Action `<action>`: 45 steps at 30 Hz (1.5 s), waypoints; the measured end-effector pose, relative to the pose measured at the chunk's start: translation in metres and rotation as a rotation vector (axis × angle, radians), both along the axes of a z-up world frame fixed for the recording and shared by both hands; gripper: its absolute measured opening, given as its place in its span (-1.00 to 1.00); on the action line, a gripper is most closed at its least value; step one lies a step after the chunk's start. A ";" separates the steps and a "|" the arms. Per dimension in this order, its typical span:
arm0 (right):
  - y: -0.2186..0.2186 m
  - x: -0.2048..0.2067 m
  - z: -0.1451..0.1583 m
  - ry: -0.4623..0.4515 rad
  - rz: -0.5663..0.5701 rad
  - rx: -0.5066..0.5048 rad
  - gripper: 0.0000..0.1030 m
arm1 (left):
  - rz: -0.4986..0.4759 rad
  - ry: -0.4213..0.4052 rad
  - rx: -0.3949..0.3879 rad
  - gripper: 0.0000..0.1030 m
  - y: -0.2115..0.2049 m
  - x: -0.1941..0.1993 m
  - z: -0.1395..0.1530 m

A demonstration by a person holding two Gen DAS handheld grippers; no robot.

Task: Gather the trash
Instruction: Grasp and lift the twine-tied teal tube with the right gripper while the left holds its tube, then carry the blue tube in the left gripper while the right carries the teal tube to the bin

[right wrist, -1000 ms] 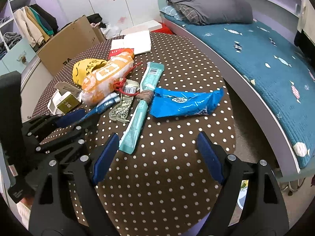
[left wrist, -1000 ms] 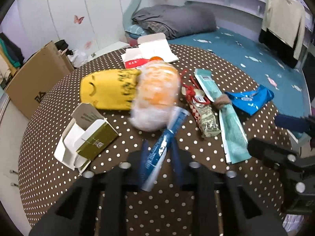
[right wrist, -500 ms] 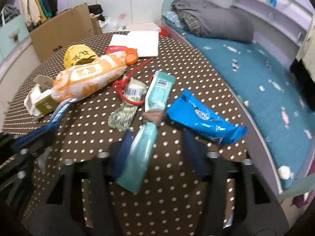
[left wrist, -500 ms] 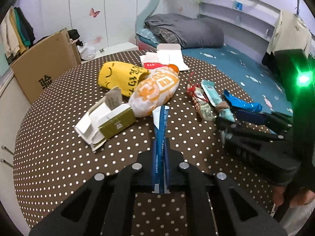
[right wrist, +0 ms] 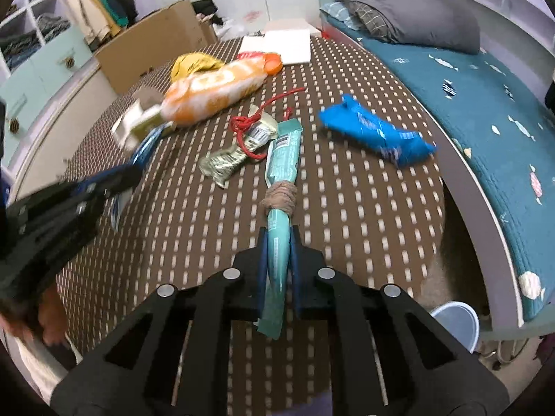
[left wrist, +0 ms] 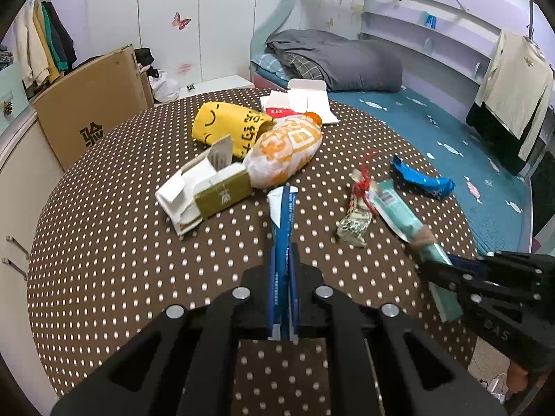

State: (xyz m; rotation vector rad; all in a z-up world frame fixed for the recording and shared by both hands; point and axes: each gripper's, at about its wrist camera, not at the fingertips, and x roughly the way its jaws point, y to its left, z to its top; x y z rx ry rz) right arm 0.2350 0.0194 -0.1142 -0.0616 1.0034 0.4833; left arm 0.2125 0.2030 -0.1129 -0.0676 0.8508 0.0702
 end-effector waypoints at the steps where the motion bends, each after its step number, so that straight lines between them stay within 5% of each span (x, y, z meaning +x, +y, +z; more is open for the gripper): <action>1: 0.000 0.000 0.001 -0.005 0.000 0.000 -0.58 | 0.004 -0.001 -0.002 -0.86 0.000 -0.004 0.000; 2: 0.000 0.000 0.001 -0.015 0.001 -0.002 -0.09 | 0.006 -0.001 -0.003 -0.86 -0.001 -0.006 -0.001; 3: 0.002 0.002 0.001 -0.041 -0.012 -0.014 0.14 | 0.007 -0.001 -0.005 -0.86 -0.001 -0.008 -0.001; 4: 0.004 0.004 0.000 -0.060 -0.026 -0.032 0.17 | 0.010 -0.002 -0.005 -0.86 -0.001 -0.010 -0.001; 7: 0.016 0.014 -0.004 -0.116 -0.025 -0.095 -0.50 | 0.019 -0.004 -0.009 -0.86 -0.001 -0.014 0.000; 8: 0.017 0.016 -0.004 -0.127 -0.022 -0.114 -0.57 | 0.020 -0.004 -0.011 -0.86 0.000 -0.014 0.000; 12: 0.007 0.017 0.001 -0.083 -0.032 -0.038 -0.60 | 0.021 0.000 -0.011 -0.86 -0.003 -0.014 0.003; 24: -0.037 -0.009 0.034 -0.137 -0.101 0.020 -0.61 | -0.058 -0.054 0.010 -0.86 -0.042 -0.017 0.026; 45: -0.156 -0.047 0.053 -0.180 -0.357 0.054 -0.60 | -0.334 -0.077 0.046 -0.85 -0.175 -0.007 0.037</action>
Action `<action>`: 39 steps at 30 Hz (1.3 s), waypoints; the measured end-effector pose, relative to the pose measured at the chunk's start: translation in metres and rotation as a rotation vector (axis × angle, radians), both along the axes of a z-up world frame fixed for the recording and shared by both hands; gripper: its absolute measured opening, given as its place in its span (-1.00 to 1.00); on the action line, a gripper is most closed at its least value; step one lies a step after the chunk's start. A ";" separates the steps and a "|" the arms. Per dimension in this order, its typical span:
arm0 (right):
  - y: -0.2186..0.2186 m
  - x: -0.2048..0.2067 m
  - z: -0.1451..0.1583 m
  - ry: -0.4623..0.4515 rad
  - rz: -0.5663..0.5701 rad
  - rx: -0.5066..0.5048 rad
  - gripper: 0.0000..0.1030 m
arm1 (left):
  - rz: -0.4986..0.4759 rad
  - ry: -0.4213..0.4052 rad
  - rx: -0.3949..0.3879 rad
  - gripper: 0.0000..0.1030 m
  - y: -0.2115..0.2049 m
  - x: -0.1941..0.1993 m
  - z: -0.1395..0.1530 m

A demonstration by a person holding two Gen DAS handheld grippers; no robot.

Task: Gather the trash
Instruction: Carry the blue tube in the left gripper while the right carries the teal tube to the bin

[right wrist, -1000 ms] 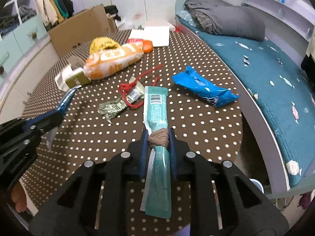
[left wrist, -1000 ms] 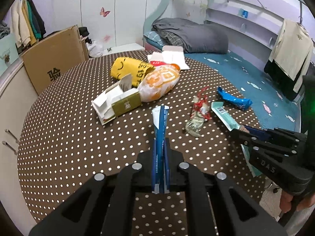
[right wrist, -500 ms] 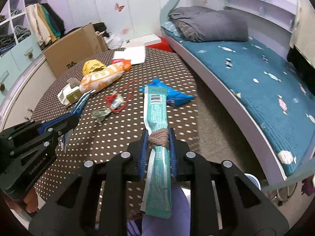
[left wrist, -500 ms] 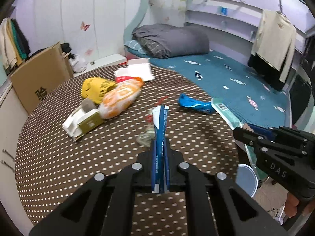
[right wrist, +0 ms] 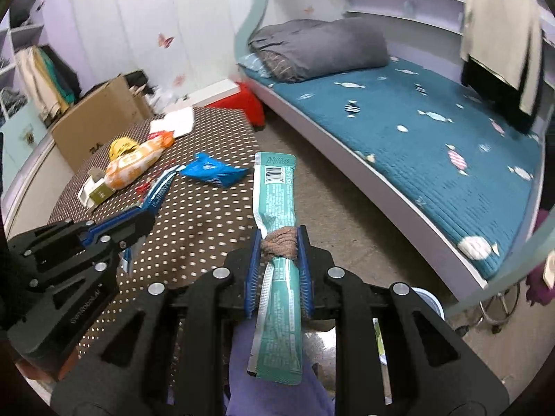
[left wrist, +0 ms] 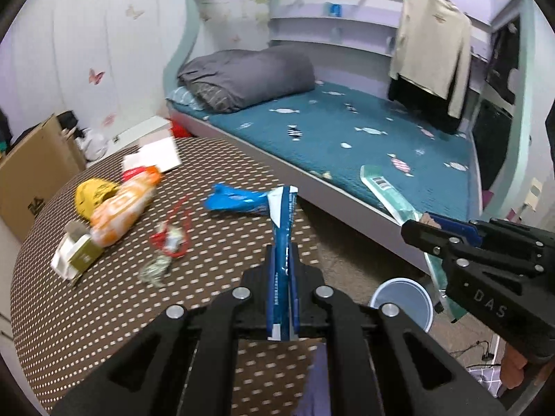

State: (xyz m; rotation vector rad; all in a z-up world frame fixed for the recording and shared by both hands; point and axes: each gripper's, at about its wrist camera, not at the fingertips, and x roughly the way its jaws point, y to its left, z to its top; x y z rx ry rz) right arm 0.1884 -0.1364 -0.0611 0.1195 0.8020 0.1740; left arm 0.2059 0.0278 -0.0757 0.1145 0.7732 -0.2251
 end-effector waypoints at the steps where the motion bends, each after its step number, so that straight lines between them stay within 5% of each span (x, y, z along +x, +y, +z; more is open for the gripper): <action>1: -0.008 -0.002 0.000 -0.003 -0.020 0.000 -0.60 | -0.008 0.001 0.003 -0.85 -0.007 0.000 0.000; 24: -0.156 -0.048 -0.029 0.053 -0.387 0.047 -0.60 | -0.335 0.068 0.032 -0.85 -0.179 -0.005 -0.026; 39: -0.239 -0.085 -0.062 0.120 -0.663 0.044 -0.60 | -0.508 0.193 0.112 -0.85 -0.273 -0.011 -0.076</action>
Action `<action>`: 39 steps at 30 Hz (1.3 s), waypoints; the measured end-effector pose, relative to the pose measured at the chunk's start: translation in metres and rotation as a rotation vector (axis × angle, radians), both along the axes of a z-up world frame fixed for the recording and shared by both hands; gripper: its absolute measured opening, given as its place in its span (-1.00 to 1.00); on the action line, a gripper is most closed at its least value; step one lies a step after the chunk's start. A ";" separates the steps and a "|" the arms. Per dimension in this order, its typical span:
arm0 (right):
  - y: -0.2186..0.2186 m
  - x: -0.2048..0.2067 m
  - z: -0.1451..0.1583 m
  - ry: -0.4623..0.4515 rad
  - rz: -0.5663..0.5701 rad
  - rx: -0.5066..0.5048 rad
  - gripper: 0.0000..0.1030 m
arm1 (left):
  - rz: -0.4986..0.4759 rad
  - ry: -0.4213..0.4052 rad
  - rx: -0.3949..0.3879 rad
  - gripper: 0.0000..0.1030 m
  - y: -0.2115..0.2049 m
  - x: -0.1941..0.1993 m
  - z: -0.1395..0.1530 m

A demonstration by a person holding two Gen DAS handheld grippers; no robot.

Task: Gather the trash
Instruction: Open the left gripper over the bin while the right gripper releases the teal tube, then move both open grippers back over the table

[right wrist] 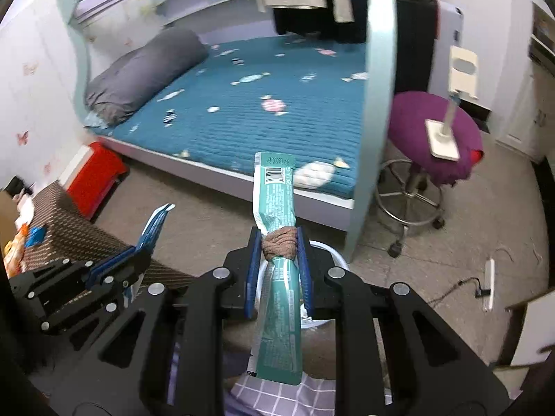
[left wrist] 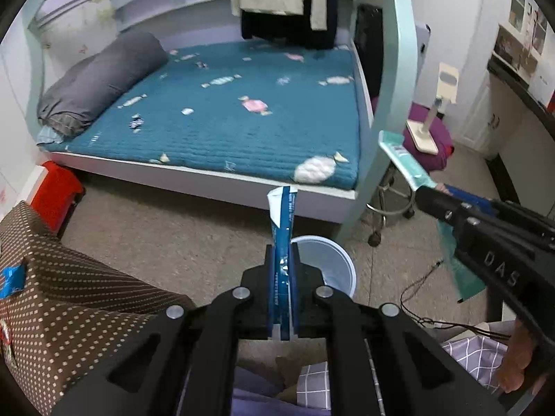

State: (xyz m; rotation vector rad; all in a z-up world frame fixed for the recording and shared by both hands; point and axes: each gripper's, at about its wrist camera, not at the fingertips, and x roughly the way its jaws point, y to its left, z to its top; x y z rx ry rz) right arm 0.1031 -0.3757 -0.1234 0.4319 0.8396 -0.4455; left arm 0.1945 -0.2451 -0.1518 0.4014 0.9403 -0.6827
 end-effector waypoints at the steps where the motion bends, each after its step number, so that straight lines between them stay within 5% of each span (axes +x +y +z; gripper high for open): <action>1: -0.004 -0.002 -0.003 0.008 -0.013 0.000 -0.60 | -0.007 0.007 0.007 -0.85 -0.005 0.000 -0.003; 11: -0.032 -0.013 -0.033 0.076 -0.103 0.042 -0.60 | -0.117 0.060 0.081 -0.80 -0.058 -0.003 -0.033; 12: -0.034 -0.015 -0.035 0.077 -0.108 0.048 -0.60 | -0.119 0.066 0.082 -0.58 -0.061 -0.003 -0.034; 13: -0.036 -0.015 -0.036 0.079 -0.112 0.049 -0.60 | -0.107 0.075 0.099 0.20 -0.063 -0.001 -0.037; 14: -0.037 -0.015 -0.037 0.081 -0.116 0.049 -0.60 | -0.088 0.077 0.114 0.54 -0.064 0.001 -0.039; 15: -0.037 -0.016 -0.037 0.084 -0.117 0.047 -0.60 | -0.075 0.066 0.104 0.64 -0.062 0.002 -0.039; 28: -0.023 0.020 -0.055 0.114 -0.005 0.075 -0.51 | 0.064 0.070 0.110 0.64 -0.004 0.029 -0.046; 30: -0.022 0.022 -0.055 0.123 -0.021 0.058 0.42 | 0.078 0.071 0.100 0.64 0.002 0.032 -0.044; 31: -0.020 0.020 -0.053 0.104 -0.037 0.035 0.64 | 0.086 0.069 0.093 0.64 0.006 0.033 -0.043; 39: -0.015 0.014 -0.070 0.157 -0.021 0.079 0.64 | 0.099 0.057 0.075 0.64 0.014 0.033 -0.038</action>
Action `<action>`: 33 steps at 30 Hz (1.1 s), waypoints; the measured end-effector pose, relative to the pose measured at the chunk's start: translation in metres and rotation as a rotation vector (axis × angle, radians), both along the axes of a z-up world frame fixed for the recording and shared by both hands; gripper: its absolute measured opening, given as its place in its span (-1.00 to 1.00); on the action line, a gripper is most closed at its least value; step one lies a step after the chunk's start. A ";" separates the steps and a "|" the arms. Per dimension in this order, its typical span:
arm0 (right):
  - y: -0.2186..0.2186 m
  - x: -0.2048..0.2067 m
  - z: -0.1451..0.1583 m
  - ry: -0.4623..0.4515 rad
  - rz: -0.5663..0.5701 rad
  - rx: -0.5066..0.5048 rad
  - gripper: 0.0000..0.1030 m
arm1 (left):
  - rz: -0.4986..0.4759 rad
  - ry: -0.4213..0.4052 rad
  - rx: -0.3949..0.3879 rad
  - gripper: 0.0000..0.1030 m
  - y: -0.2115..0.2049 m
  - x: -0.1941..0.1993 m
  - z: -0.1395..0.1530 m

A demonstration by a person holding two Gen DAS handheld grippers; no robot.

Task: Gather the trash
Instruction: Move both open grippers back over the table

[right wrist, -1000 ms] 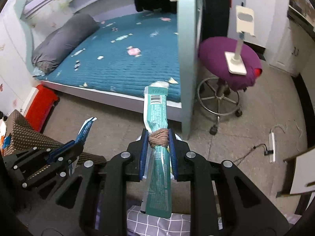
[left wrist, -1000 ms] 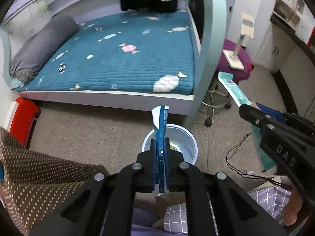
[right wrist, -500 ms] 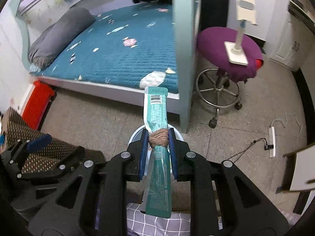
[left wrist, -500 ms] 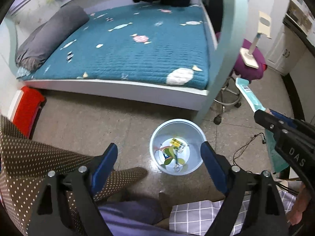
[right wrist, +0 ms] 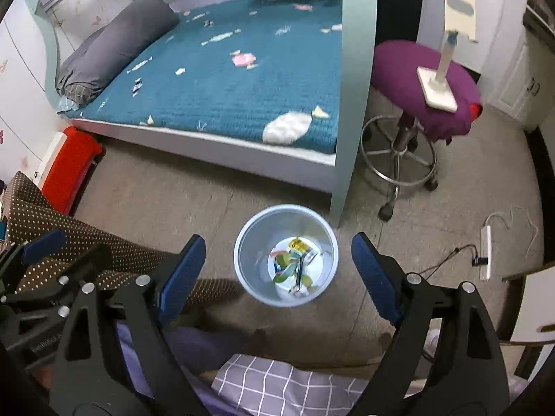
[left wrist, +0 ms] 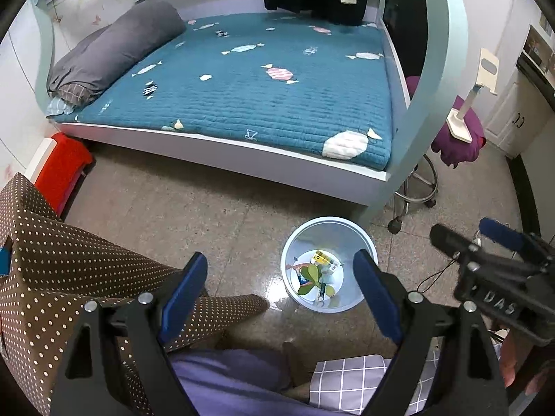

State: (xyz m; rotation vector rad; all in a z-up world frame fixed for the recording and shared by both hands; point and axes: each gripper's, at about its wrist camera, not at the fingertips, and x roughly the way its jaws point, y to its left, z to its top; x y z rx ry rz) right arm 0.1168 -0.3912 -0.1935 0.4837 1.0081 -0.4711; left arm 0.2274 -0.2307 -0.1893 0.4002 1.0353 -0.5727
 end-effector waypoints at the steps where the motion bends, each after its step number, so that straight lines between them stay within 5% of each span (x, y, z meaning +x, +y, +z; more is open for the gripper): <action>1: 0.001 0.000 -0.002 0.008 0.001 -0.001 0.64 | -0.002 0.003 -0.004 0.64 0.000 -0.001 0.000; 15: 0.019 -0.004 0.014 -0.005 0.027 -0.008 0.64 | 0.033 -0.023 -0.009 0.64 0.018 -0.007 0.008; 33: 0.078 0.029 0.040 -0.034 0.170 -0.013 0.64 | 0.182 -0.095 -0.049 0.65 0.099 0.000 0.044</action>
